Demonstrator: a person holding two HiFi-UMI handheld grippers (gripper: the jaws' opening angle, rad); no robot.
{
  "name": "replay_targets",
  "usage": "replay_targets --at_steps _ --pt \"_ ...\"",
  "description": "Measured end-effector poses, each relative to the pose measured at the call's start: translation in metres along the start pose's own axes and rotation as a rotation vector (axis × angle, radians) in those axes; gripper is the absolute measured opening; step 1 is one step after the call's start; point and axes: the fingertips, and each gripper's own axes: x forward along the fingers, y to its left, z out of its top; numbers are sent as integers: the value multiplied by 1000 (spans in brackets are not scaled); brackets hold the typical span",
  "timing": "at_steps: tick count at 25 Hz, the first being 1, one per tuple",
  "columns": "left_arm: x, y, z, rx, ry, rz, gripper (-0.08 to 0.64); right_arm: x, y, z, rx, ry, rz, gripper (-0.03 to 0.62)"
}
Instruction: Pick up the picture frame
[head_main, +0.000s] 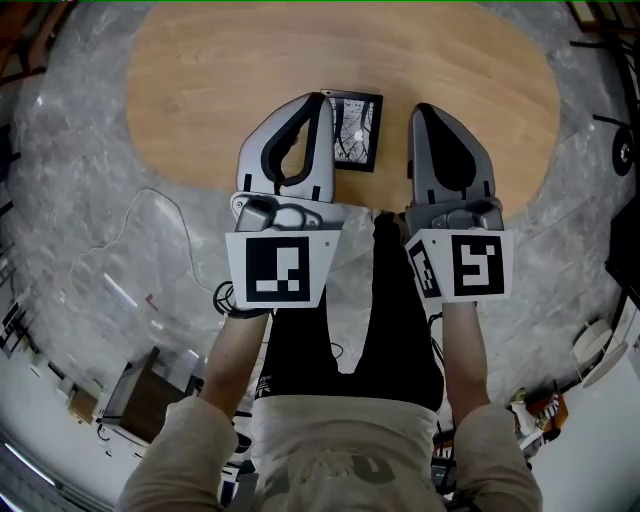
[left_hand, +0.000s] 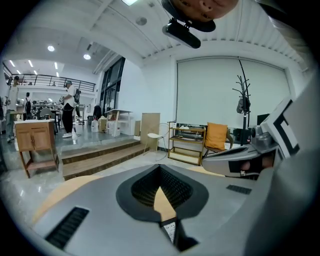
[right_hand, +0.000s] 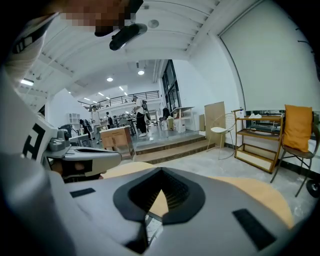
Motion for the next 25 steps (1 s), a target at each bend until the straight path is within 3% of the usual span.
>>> replay_targets --at_steps 11,17,22,25 --pt "-3 4 -7 58 7 -36 9 1 0 -8 3 2 -23 5" --pt "0 -9 -25 149 86 -150 16 -2 3 -14 -8 10 -22 5" --pt "2 -31 -65 241 226 -301 262 -4 6 -23 -13 28 -16 5" --pt "-4 -47 -102 412 370 -392 291 -8 8 -28 -15 43 -8 5"
